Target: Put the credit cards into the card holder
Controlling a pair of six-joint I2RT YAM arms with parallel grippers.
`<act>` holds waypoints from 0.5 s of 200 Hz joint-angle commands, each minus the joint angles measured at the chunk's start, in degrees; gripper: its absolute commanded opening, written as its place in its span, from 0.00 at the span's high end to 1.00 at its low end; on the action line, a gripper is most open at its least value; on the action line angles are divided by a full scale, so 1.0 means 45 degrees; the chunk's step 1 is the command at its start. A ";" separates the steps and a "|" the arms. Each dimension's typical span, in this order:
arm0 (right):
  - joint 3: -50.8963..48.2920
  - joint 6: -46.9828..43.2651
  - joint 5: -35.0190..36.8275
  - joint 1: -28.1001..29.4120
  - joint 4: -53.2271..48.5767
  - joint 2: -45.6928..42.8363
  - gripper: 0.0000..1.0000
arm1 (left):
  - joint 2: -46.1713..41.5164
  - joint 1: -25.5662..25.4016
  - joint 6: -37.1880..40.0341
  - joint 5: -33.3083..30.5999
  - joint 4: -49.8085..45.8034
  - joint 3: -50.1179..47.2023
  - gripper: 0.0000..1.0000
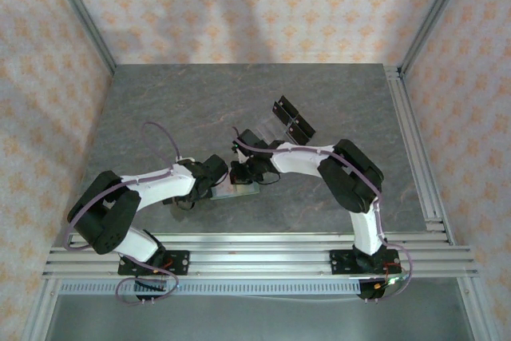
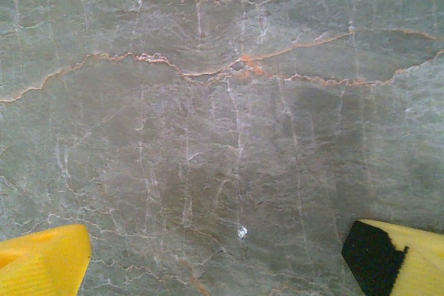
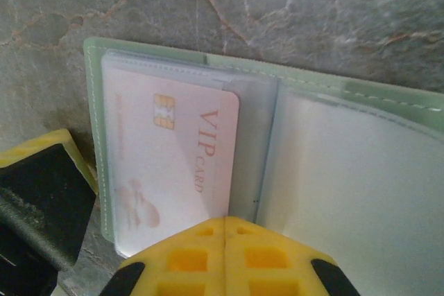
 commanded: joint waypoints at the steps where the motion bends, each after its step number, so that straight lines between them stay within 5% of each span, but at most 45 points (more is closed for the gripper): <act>1: 0.0280 0.0062 -0.0157 0.0190 0.0109 0.0268 0.96 | 0.0407 0.0069 -0.0048 0.0527 0.1373 -0.0117 0.00; 100: 0.0419 0.0612 -0.1034 0.0254 0.0930 0.0201 0.96 | 0.0430 0.0079 -0.0069 0.0642 0.1389 -0.0078 0.00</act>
